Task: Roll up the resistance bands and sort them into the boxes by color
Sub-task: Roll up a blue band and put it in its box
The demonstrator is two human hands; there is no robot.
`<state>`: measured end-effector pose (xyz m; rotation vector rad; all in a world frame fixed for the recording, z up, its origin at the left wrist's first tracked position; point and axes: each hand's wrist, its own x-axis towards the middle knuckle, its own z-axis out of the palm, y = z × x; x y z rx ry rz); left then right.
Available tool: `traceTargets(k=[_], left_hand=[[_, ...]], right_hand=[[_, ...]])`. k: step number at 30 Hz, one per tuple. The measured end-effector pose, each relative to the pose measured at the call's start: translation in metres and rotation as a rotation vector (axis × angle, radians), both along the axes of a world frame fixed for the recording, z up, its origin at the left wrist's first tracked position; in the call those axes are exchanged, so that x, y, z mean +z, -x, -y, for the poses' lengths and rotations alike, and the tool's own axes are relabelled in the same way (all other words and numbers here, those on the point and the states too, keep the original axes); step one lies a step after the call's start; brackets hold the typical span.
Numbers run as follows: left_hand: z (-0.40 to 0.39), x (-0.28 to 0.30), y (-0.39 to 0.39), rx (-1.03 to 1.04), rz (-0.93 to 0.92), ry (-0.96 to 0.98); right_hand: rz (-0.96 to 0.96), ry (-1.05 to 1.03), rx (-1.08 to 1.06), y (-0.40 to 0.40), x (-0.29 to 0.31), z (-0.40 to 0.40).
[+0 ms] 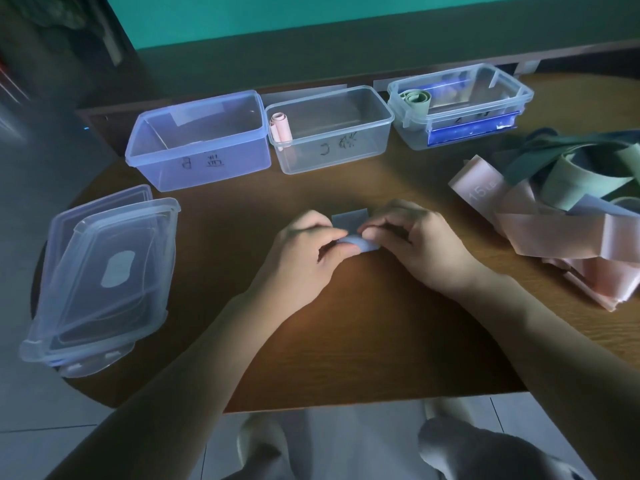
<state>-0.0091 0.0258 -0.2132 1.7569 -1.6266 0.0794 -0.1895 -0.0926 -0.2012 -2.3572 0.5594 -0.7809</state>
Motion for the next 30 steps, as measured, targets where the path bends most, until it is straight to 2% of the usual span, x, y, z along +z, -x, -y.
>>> traceTargets(k=[6,13,19,26,30], left_hand=[[-0.006,0.006,0.008,-0.007,-0.091,0.025],[-0.002,0.007,0.012,0.07,-0.104,-0.018],[0.006,0.002,0.008,0.099,-0.069,0.008],[0.011,0.001,0.007,0.045,0.069,0.124],[0.016,-0.001,0.005,0.097,0.065,0.052]], right_hand=[[-0.101,-0.104,0.048,0.007,0.004,0.007],[-0.123,-0.092,-0.037,0.002,0.003,0.002],[-0.083,-0.054,-0.038,-0.001,-0.002,0.011],[-0.06,-0.064,-0.007,-0.008,-0.009,0.023],[-0.028,-0.01,-0.029,-0.009,-0.008,0.025]])
